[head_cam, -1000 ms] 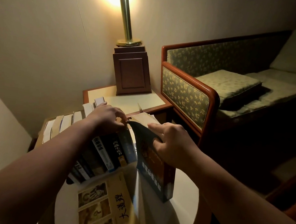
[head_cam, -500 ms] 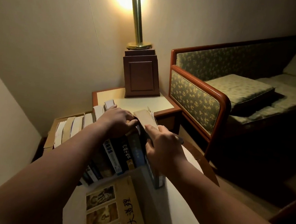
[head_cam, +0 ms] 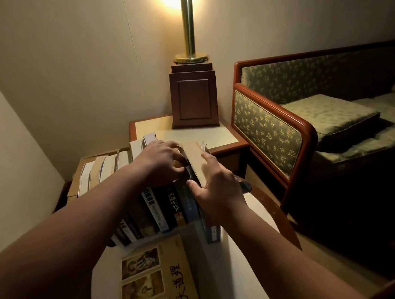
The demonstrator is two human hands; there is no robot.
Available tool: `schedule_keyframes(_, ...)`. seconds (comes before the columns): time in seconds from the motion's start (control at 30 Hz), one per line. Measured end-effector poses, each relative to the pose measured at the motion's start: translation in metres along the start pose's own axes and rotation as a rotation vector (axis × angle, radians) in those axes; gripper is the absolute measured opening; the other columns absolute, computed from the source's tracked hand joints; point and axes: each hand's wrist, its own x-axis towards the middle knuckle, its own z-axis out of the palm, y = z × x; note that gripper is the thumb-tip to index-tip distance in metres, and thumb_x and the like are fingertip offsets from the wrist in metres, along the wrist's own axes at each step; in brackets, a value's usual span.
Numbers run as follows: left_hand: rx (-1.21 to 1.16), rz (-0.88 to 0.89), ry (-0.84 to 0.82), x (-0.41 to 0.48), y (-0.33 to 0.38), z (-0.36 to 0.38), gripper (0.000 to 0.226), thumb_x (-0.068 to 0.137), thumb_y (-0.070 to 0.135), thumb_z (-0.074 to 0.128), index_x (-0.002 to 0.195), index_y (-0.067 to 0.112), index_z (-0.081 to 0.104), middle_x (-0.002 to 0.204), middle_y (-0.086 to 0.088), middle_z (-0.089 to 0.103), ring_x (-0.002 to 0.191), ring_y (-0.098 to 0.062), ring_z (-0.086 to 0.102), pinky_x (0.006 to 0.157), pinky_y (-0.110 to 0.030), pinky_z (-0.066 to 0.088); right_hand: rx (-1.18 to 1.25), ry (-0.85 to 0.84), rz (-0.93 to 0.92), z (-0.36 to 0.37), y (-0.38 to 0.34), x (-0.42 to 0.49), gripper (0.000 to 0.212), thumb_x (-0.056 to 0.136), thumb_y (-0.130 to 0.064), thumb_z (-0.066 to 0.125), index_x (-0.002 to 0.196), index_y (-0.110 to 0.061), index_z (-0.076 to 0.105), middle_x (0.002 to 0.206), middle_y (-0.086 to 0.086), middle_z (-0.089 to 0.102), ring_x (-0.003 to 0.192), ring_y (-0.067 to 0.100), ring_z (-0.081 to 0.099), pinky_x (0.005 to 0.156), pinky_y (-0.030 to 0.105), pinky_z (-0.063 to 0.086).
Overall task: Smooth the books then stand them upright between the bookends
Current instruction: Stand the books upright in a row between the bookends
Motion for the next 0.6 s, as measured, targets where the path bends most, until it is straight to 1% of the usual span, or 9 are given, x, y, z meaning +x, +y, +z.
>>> schedule_keyframes(0.07, -0.011, 0.000, 0.013, -0.003, 0.000, -0.001, 0.038, 0.094, 0.056, 0.053, 0.127, 0.041, 0.065, 0.155, 0.005, 0.037, 0.135, -0.022, 0.037, 0.110, -0.040, 0.029, 0.157, 0.001, 0.064, 0.000, 0.005, -0.008, 0.085, 0.084, -0.045, 0.074, 0.150, -0.023, 0.026, 0.137, -0.001, 0.055, 0.113, 0.015, 0.059, 0.083, 0.017, 0.049)
schedule_keyframes(0.13, -0.011, 0.000, 0.015, -0.005, 0.000, 0.000, 0.038, 0.095, 0.054, 0.053, 0.129, 0.040, 0.063, 0.157, 0.005, 0.033, 0.137, -0.023, 0.035, 0.110, -0.041, 0.030, 0.309, -0.031, 0.125, 0.005, 0.015, -0.021, 0.088, 0.081, -0.048, 0.076, 0.149, -0.026, 0.024, 0.133, -0.009, 0.051, 0.111, 0.006, 0.054, 0.081, 0.010, 0.048)
schedule_keyframes(0.17, -0.005, 0.003, 0.019, -0.006, 0.001, -0.001, 0.039, 0.095, 0.054, 0.053, 0.130, 0.040, 0.062, 0.158, 0.005, 0.031, 0.138, -0.023, 0.035, 0.110, -0.041, 0.030, 0.353, -0.057, 0.152, 0.011, 0.023, -0.029, 0.086, 0.081, -0.048, 0.075, 0.148, -0.027, 0.026, 0.133, -0.011, 0.051, 0.113, 0.005, 0.054, 0.082, 0.012, 0.051)
schedule_keyframes(0.23, -0.005, 0.012, 0.036, -0.009, 0.003, -0.002, 0.043, 0.094, 0.053, 0.054, 0.134, 0.038, 0.058, 0.159, 0.004, 0.030, 0.139, -0.024, 0.035, 0.111, -0.042, 0.031, 0.388, -0.104, 0.226, 0.023, 0.037, -0.041, 0.075, 0.085, -0.047, 0.072, 0.145, -0.028, 0.031, 0.130, -0.010, 0.055, 0.114, 0.010, 0.059, 0.084, 0.023, 0.058)
schedule_keyframes(0.3, -0.049, 0.021, 0.066, -0.011, 0.005, -0.003, 0.048, 0.093, 0.049, 0.059, 0.137, 0.031, 0.054, 0.157, 0.002, 0.034, 0.139, -0.024, 0.036, 0.112, -0.041, 0.031, 0.419, -0.139, 0.280, 0.035, 0.049, -0.048, 0.067, 0.088, -0.049, 0.067, 0.143, -0.029, 0.034, 0.131, -0.006, 0.057, 0.115, 0.014, 0.061, 0.086, 0.032, 0.059)
schedule_keyframes(0.4, -0.199, -0.006, 0.106, -0.015, 0.006, -0.004, 0.065, 0.087, 0.044, 0.071, 0.142, 0.023, 0.043, 0.150, -0.003, 0.045, 0.135, -0.024, 0.043, 0.110, -0.037, 0.036, 0.433, -0.167, 0.272, 0.042, 0.058, -0.049, 0.079, 0.080, -0.073, 0.055, 0.145, -0.033, 0.032, 0.137, -0.005, 0.053, 0.120, 0.016, 0.057, 0.090, 0.039, 0.058)
schedule_keyframes(0.47, -0.263, -0.014, 0.106, -0.015, 0.004, -0.004, 0.080, 0.084, 0.045, 0.075, 0.148, 0.024, 0.033, 0.150, -0.004, 0.044, 0.135, -0.025, 0.042, 0.110, -0.039, 0.035, 0.439, -0.172, 0.248, 0.044, 0.060, -0.047, 0.093, 0.071, -0.089, 0.044, 0.144, -0.032, 0.034, 0.136, -0.006, 0.053, 0.119, 0.014, 0.058, 0.090, 0.039, 0.058)
schedule_keyframes(0.53, -0.260, -0.004, 0.098, -0.013, 0.002, -0.002, 0.089, 0.083, 0.046, 0.076, 0.153, 0.025, 0.026, 0.154, -0.004, 0.040, 0.138, -0.026, 0.039, 0.113, -0.040, 0.032, 0.452, -0.175, 0.218, 0.046, 0.062, -0.044, 0.096, 0.069, -0.093, 0.040, 0.144, -0.032, 0.036, 0.132, -0.008, 0.056, 0.115, 0.011, 0.060, 0.088, 0.034, 0.058)
schedule_keyframes(0.6, -0.236, 0.004, 0.095, -0.010, 0.002, -0.002, 0.092, 0.083, 0.045, 0.075, 0.156, 0.027, 0.021, 0.158, -0.003, 0.034, 0.142, -0.025, 0.035, 0.114, -0.041, 0.030, 0.454, -0.181, 0.192, 0.050, 0.064, -0.040, 0.092, 0.071, -0.091, 0.039, 0.143, -0.034, 0.037, 0.128, -0.009, 0.059, 0.111, 0.010, 0.062, 0.084, 0.031, 0.059)
